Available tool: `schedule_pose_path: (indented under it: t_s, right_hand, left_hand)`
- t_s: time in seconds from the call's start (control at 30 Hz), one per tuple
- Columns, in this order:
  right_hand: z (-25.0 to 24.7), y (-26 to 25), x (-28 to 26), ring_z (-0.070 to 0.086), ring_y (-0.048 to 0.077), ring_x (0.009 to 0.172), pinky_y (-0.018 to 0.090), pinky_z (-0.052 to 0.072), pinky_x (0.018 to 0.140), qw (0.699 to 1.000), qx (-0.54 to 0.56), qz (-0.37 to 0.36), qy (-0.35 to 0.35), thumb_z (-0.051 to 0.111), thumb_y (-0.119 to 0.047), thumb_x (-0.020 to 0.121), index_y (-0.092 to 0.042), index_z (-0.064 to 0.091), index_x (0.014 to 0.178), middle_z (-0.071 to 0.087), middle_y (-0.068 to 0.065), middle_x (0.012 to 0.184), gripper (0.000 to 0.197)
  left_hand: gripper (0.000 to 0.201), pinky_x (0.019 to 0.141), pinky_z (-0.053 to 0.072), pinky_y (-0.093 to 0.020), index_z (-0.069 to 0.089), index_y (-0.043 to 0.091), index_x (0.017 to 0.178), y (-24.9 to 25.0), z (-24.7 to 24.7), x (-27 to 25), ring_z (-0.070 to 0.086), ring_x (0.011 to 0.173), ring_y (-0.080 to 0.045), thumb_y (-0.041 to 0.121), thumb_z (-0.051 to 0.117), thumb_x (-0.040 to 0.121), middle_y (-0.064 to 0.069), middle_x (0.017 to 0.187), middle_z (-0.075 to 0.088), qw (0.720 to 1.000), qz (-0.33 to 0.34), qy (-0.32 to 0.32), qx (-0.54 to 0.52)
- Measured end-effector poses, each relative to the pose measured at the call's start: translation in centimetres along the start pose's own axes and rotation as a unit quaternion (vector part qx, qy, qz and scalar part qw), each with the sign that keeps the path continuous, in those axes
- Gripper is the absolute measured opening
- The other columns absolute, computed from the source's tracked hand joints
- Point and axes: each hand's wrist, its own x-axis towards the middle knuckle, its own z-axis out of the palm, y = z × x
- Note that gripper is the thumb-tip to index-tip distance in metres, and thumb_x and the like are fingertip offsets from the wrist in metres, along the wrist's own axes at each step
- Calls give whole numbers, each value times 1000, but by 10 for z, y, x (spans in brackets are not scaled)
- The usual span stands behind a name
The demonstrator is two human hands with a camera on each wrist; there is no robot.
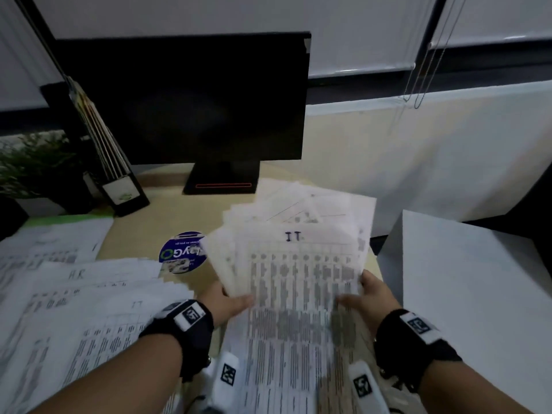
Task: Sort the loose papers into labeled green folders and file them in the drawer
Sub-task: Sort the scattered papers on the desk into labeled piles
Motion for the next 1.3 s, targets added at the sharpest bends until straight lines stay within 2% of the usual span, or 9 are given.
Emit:
schedule_pose_path:
  t_s: [0.07, 0.2, 0.33, 0.53, 0.67, 0.83, 0.93, 1.17, 1.3]
  right_hand:
    - [17, -4, -9, 61, 20, 79, 25, 46, 65, 994, -85, -65, -8, 67, -5, 83, -20, 61, 89, 67, 4, 88, 17]
    - [47, -11, -19, 57, 12, 70, 20, 42, 58, 954, -250, -119, -118, 49, -22, 94, -37, 55, 95, 64, -5, 87, 16]
    - [45, -7, -10, 60, 28, 101, 28, 43, 72, 932, -338, -36, -123, 46, -23, 96, -16, 42, 122, 60, 10, 115, 27]
    - [39, 10, -5, 50, 13, 79, 15, 37, 53, 962, -239, 91, -91, 62, -27, 89, -17, 36, 109, 48, -4, 97, 35]
    - [32, 24, -3, 57, 23, 92, 33, 50, 80, 981, -146, 118, -39, 71, -19, 81, -16, 43, 105, 59, 8, 111, 38]
    - [39, 16, -8, 61, 25, 99, 32, 46, 87, 991, -106, 85, -4, 87, -23, 64, 0, 52, 122, 61, 16, 123, 72]
    - [71, -5, -17, 59, 21, 97, 27, 40, 86, 993, -71, 80, -59, 86, -20, 65, 2, 51, 128, 61, 12, 122, 75]
    - [181, -22, -27, 52, 18, 85, 23, 37, 79, 964, -207, 118, -120, 68, -14, 87, -2, 55, 123, 59, 13, 125, 40]
    - [216, -12, -30, 55, 27, 113, 26, 42, 88, 937, -300, 143, -109, 62, -23, 90, -4, 50, 133, 54, 14, 133, 49]
  left_hand:
    - [100, 98, 47, -40, 57, 11, 124, -6, 5, -3, 61, 111, -26, 62, 86, 42, -8, 126, 62, 996, -14, -35, -75]
    - [44, 94, 44, -40, 59, 6, 97, -11, 7, -9, 58, 105, -31, 13, 84, 61, -16, 110, 63, 992, -7, 20, -125]
    - [51, 100, 41, -38, 55, 2, 124, -33, -6, 5, 57, 112, -32, 8, 77, 78, -15, 121, 61, 990, -51, 52, -118]
    - [72, 102, 43, -35, 40, 8, 140, -38, 21, 5, 53, 120, -28, 24, 74, 78, -10, 136, 53, 998, -54, -24, 20]
    - [69, 108, 36, -34, 27, 13, 147, -15, 29, -19, 43, 131, -26, 23, 63, 89, -2, 145, 40, 999, 23, -9, 24]
    - [49, 100, 48, -44, 56, 14, 129, -11, -25, -45, 62, 111, -21, 13, 72, 82, -3, 122, 66, 977, 77, -87, -177]
    - [35, 88, 54, -33, 64, 7, 116, -21, -71, -63, 67, 101, -20, 8, 72, 82, -6, 110, 71, 977, 84, -60, -187]
    - [45, 94, 48, -29, 60, 22, 125, -100, -170, -90, 60, 108, -14, 23, 73, 82, 2, 125, 63, 995, 33, -29, 91]
    - [101, 106, 38, -46, 16, 24, 149, -146, -200, -89, 35, 133, -32, 59, 67, 69, -9, 150, 26, 927, -141, 62, 342]
